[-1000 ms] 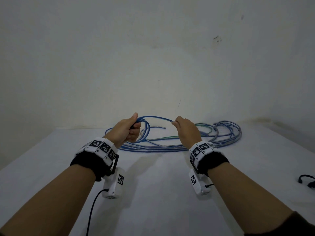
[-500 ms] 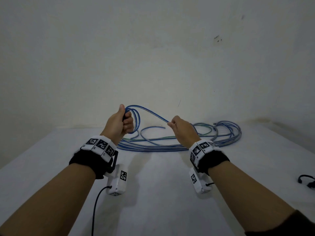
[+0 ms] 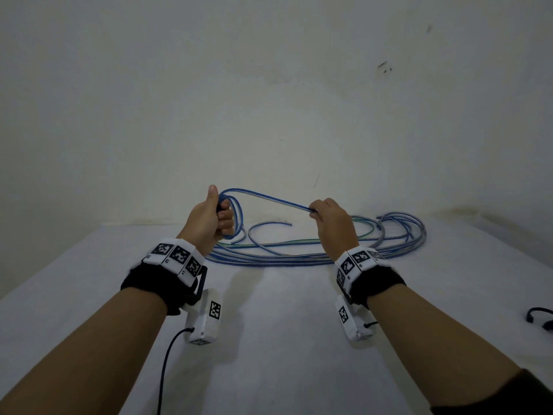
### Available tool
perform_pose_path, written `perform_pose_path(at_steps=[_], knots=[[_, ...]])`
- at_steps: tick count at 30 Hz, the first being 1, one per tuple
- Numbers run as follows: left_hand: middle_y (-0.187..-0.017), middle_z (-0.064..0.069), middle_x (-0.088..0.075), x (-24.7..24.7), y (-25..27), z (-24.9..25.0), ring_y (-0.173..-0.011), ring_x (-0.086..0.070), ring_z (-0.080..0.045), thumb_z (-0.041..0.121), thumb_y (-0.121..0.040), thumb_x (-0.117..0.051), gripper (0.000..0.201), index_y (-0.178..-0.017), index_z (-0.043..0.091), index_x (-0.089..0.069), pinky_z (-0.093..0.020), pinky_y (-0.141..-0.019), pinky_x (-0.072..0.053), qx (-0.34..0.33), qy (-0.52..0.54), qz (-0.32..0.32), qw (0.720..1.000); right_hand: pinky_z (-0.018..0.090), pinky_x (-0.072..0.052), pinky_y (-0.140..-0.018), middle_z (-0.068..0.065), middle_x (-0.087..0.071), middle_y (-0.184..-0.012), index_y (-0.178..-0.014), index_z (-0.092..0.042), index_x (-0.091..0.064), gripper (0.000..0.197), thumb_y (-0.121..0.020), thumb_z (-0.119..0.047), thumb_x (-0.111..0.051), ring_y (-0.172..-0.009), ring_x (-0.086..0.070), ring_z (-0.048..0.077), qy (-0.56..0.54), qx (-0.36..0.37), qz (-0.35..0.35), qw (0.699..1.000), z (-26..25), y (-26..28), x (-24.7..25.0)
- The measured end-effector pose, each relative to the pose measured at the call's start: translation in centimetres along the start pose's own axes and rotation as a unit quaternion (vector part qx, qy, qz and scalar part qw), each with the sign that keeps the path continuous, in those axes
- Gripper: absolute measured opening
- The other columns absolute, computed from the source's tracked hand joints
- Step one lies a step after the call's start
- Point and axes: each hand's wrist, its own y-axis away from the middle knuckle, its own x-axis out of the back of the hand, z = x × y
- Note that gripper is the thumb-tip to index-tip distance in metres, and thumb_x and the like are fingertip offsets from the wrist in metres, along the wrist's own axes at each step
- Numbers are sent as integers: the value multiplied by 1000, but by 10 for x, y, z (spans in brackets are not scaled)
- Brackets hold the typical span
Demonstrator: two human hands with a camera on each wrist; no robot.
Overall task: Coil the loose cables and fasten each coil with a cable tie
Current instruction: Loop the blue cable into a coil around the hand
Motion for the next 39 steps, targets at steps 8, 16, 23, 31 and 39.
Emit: perform_pose_path(at_steps=[8,16,23,31,39], knots=[[-49,6,-38,-10,1,4,-39,-33,-8,31,-102,-23,39,-72,14,-41,-17,-42,-33,12,88,-91,992,34,-42,-46,9,-59,-75,-83,-12,-71,31,-68,15,-63,-62,-51,30,63,107,-46,991,-1,8,-12],[-62,-1,-49,-28,-2,-10,-45,-50,-8,24,-102,-31,32,-73,13,-40,-24,-55,-45,-68,21,-4,997,33,-32,-75,9,-55,-95,-110,-20,-67,27,-98,-19,-43,-88,-51,28,3,113,-238,965,-29,7,-5],[-88,-18,-66,-29,-7,-26,-78,-67,-26,21,-101,-34,25,-81,7,-40,-35,-77,-55,-125,-225,-11,966,30,-40,-74,17,-53,-95,-107,-1,-62,22,-89,3,-49,-83,-51,25,-94,149,-256,950,-44,6,-5],[-63,-11,-61,-21,-2,-32,-44,-60,-6,22,-101,-33,30,-81,2,-41,-13,-49,-46,-54,-365,-70,927,32,-39,-71,1,-66,-79,-85,-11,-63,8,-86,-18,-61,-71,-54,20,-39,183,-137,973,-38,1,7],[-56,-1,-48,-15,4,-27,-47,-41,-16,32,-101,-31,44,-69,9,-50,-25,-51,-36,-13,-419,-108,901,36,-32,-82,-7,-58,-76,-88,-19,-63,28,-91,-41,-46,-76,-50,16,-19,131,-102,986,-25,2,17]])
